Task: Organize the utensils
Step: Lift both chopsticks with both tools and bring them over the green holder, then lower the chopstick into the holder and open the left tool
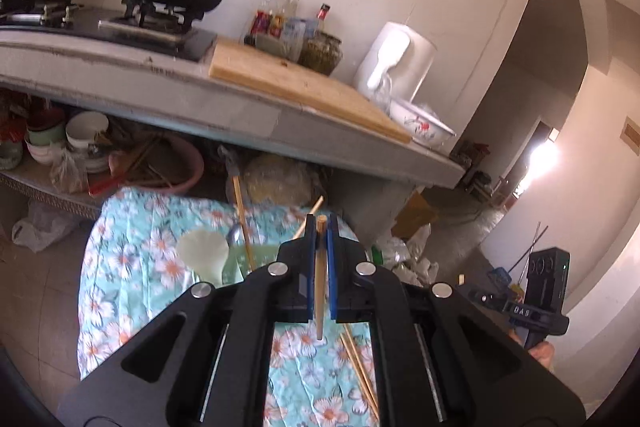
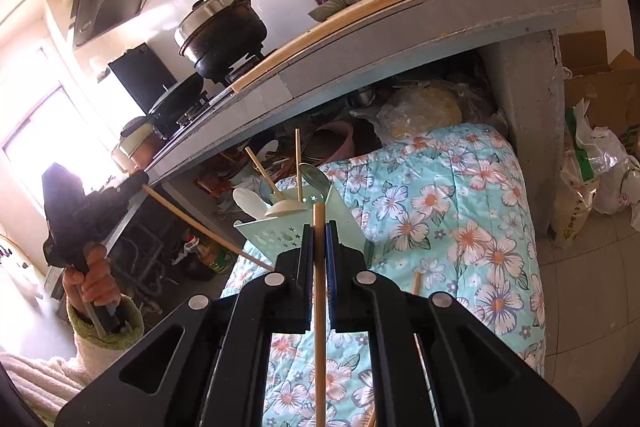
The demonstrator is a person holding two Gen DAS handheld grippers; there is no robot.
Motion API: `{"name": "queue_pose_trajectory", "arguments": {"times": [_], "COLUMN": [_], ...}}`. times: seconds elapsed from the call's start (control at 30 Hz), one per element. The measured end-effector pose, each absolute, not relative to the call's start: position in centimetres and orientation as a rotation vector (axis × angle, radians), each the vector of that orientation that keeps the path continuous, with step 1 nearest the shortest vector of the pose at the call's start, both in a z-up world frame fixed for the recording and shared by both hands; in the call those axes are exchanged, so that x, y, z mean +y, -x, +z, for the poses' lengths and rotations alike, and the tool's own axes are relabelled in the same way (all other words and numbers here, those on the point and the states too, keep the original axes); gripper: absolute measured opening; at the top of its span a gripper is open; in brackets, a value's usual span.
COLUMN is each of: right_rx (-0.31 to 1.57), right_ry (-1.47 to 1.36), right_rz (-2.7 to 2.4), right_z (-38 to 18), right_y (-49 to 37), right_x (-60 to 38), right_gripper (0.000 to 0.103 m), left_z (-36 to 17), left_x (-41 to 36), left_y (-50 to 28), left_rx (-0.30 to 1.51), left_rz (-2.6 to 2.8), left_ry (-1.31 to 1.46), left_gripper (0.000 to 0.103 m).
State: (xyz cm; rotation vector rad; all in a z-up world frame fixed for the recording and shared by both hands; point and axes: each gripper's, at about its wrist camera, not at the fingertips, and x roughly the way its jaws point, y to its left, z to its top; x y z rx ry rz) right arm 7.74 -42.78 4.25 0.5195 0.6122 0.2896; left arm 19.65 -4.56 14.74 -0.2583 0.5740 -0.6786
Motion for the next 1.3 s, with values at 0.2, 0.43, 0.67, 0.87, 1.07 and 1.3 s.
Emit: {"name": "queue_pose_trajectory", "arguments": {"times": [0.2,0.43,0.67,0.87,1.07,1.3], "right_rx": [0.608,0.614,0.630,0.640,0.653,0.657], "right_ry": [-0.510,-0.508,-0.497,-0.491,-0.490,-0.482], "right_rz": [0.287,0.274,0.271,0.272,0.278,0.280], "right_z": [4.9,5.0,4.7,4.6,4.3,4.5], "right_y": [-7.7,-7.6,-8.0,-8.2,-8.4,-8.4], "right_x": [-42.4,-42.3,-42.0,-41.8,-41.4,-41.1], "right_gripper": [0.006,0.006,0.006,0.006,0.006,0.006], "left_z": [19.1,18.9,14.8,12.5,10.9,9.2], "left_x": [-4.0,-4.6,-5.5,-6.9,-9.1,-10.1], "left_y": [-21.4,-25.4,-28.3,-29.0,-29.1,-29.0], "left_rx": [0.433,0.421,0.501,0.538,0.575,0.636], "left_rz": [-0.620,-0.520,-0.478,-0.472,-0.476,-0.494], "left_ry": [0.266,0.238,0.232,0.201,0.122,0.098], "left_gripper": [0.004,0.004,0.004,0.004,0.004,0.006]}}
